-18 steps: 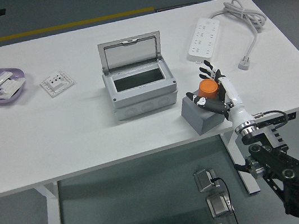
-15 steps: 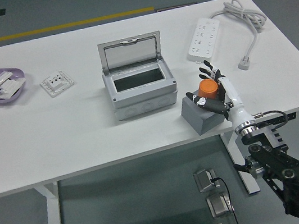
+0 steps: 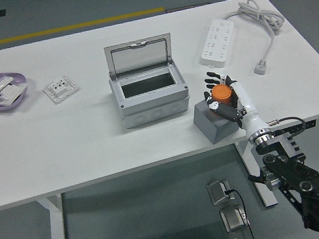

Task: Pick up the cylinder from the cube,place it in the box,flap close box

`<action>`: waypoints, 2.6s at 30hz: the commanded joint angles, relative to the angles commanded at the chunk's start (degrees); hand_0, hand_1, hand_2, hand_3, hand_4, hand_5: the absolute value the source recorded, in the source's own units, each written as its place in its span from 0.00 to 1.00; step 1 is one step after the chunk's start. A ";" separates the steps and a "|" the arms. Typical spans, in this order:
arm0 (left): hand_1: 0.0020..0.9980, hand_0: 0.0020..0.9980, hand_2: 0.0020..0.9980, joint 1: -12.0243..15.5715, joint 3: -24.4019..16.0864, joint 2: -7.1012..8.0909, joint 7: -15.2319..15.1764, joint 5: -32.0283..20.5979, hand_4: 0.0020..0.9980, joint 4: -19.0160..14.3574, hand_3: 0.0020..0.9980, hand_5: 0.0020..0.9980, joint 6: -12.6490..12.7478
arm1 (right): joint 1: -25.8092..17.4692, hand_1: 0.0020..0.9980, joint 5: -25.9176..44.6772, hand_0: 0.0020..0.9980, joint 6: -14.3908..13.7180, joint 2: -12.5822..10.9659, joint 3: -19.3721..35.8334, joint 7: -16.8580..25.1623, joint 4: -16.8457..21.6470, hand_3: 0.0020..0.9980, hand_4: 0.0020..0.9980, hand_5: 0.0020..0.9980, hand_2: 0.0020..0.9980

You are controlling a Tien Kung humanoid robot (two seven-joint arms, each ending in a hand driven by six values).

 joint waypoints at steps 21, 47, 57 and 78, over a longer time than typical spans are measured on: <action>0.66 0.67 0.65 0.01 0.48 -0.03 -0.08 0.23 0.68 0.00 0.69 0.15 -0.30 | 0.88 0.36 -1.60 0.51 -1.13 -0.54 -0.38 -0.62 1.50 0.30 0.00 0.00 0.40; 0.66 0.67 0.65 -0.25 -0.12 0.40 0.03 0.99 0.68 0.00 0.69 0.16 -0.07 | 18.77 0.18 -19.16 0.00 -2.56 0.06 -11.39 -11.20 -3.68 0.29 0.00 0.00 0.39; 0.66 0.67 0.65 -0.44 -0.02 0.98 0.05 1.13 0.69 0.00 0.70 0.17 -0.11 | 28.68 0.15 -27.86 0.00 -0.53 3.71 -16.97 -13.58 -13.34 0.27 0.00 0.00 0.39; 0.66 0.66 0.65 -1.63 -0.88 2.36 0.50 3.54 0.69 0.00 0.69 0.17 -0.25 | 39.48 0.17 -33.06 0.00 -0.71 4.04 -26.97 -10.12 -27.66 0.28 0.00 0.00 0.42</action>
